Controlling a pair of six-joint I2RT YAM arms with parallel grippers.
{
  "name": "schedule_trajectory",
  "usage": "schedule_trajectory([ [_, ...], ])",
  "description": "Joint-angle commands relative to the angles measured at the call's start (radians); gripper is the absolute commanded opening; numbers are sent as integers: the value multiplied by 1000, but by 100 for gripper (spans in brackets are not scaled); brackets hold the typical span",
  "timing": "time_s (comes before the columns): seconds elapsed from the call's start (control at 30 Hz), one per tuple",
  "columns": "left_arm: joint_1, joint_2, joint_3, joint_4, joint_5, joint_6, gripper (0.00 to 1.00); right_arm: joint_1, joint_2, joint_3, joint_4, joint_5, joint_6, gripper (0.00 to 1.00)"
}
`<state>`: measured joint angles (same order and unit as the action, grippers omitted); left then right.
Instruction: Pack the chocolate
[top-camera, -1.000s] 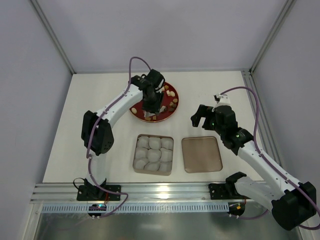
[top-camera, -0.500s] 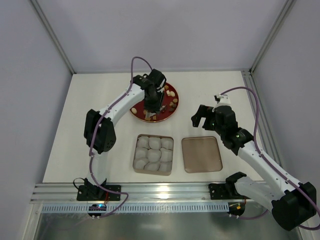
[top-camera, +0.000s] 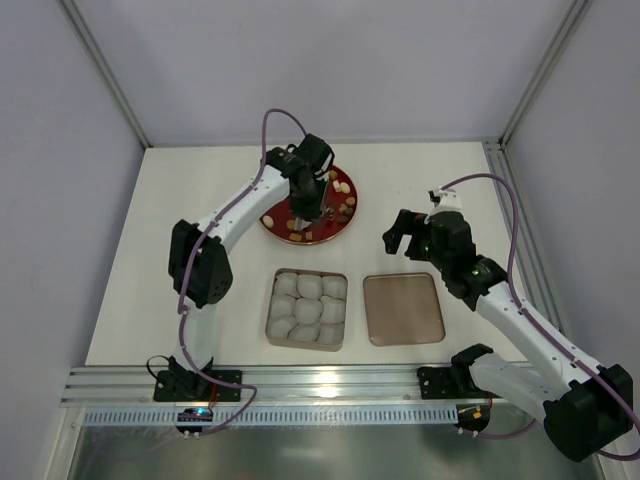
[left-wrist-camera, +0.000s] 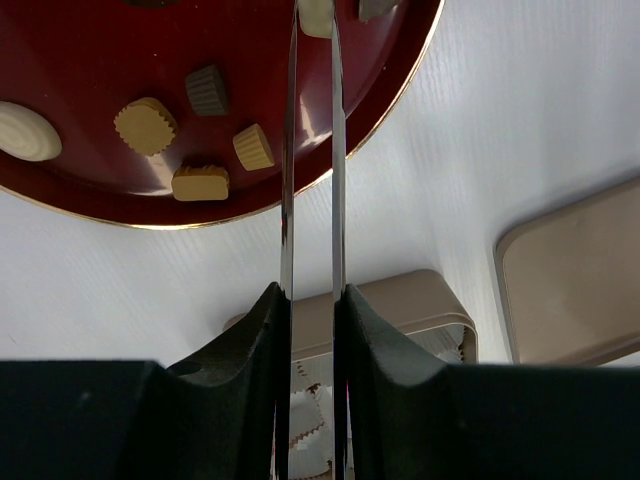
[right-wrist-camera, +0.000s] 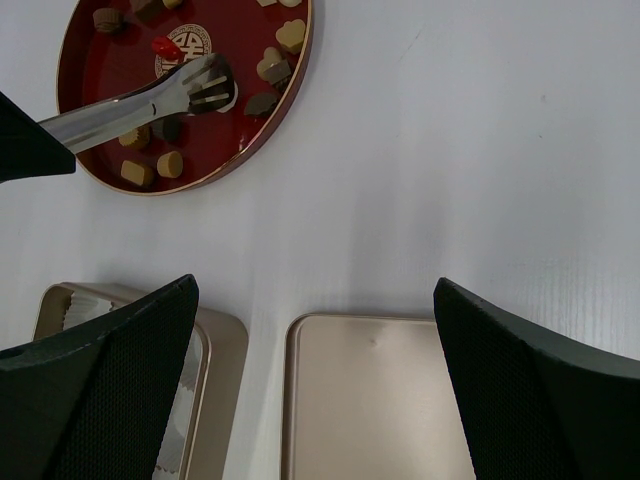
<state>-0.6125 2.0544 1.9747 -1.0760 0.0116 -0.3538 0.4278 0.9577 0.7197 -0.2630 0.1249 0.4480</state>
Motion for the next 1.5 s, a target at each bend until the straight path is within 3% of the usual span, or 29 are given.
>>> schedule_trajectory([
  [0.0, -3, -14, 56, -15, -4, 21, 15, -3, -13, 18, 27, 12, -2, 100],
  [0.37, -4, -103, 87, -70, 4, -1, 14, -3, 4, 18, 36, 15, -6, 100],
  [0.63, -3, -276, 23, -131, 10, -17, 15, -4, 35, 30, 51, -1, -6, 100],
  [1.2, -9, -807, -502, -180, 34, -97, 17, -1, 79, 58, 62, -25, -9, 100],
  [1.47, -35, -921, -657, -184, 56, -116, 17, 0, 88, 49, 70, -24, 1, 100],
])
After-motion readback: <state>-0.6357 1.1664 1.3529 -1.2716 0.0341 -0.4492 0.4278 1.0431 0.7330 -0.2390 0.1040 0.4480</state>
